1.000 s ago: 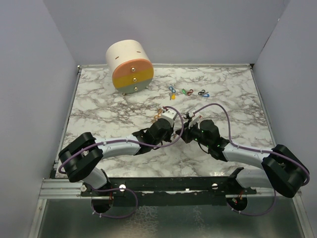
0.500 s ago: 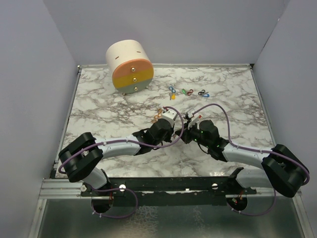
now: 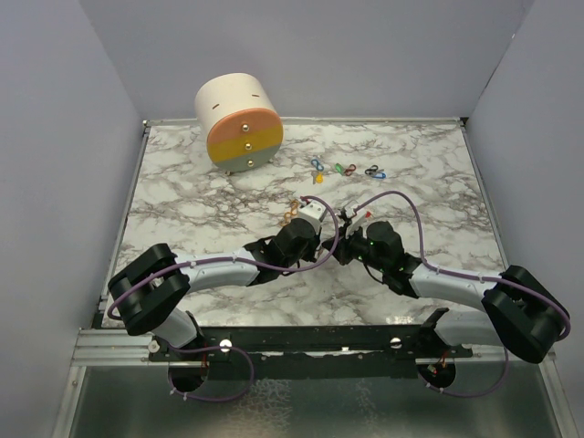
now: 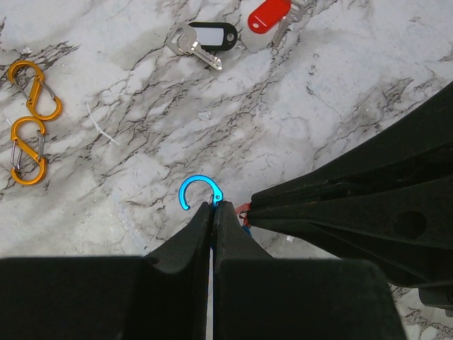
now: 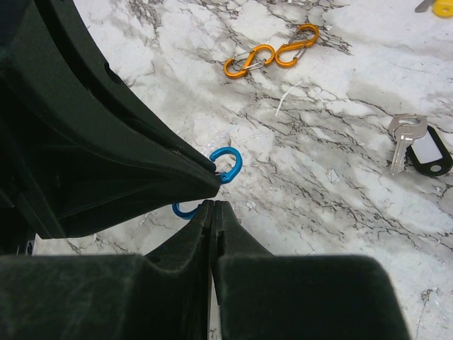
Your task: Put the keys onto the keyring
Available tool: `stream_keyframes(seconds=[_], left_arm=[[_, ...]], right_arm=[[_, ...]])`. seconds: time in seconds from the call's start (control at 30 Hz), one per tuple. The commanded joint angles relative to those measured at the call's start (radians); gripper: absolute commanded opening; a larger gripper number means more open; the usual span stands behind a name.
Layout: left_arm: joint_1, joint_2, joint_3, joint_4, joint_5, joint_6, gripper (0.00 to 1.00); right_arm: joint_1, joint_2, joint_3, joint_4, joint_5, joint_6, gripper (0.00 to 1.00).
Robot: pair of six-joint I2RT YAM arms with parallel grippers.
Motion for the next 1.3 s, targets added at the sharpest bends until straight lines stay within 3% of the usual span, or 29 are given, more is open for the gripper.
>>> stream_keyframes(seconds=[0.0, 1.27], left_arm=[[-0.006, -0.011, 0.018, 0.024, 0.009, -0.007, 0.0], [-0.006, 0.003, 0.039, 0.032, -0.029, 0.007, 0.0]], right_arm=[[0.009, 0.004, 0.021, 0.045, -0.008, -0.017, 0.01], [0.032, 0.007, 0.023, 0.05, -0.06, -0.038, 0.01]])
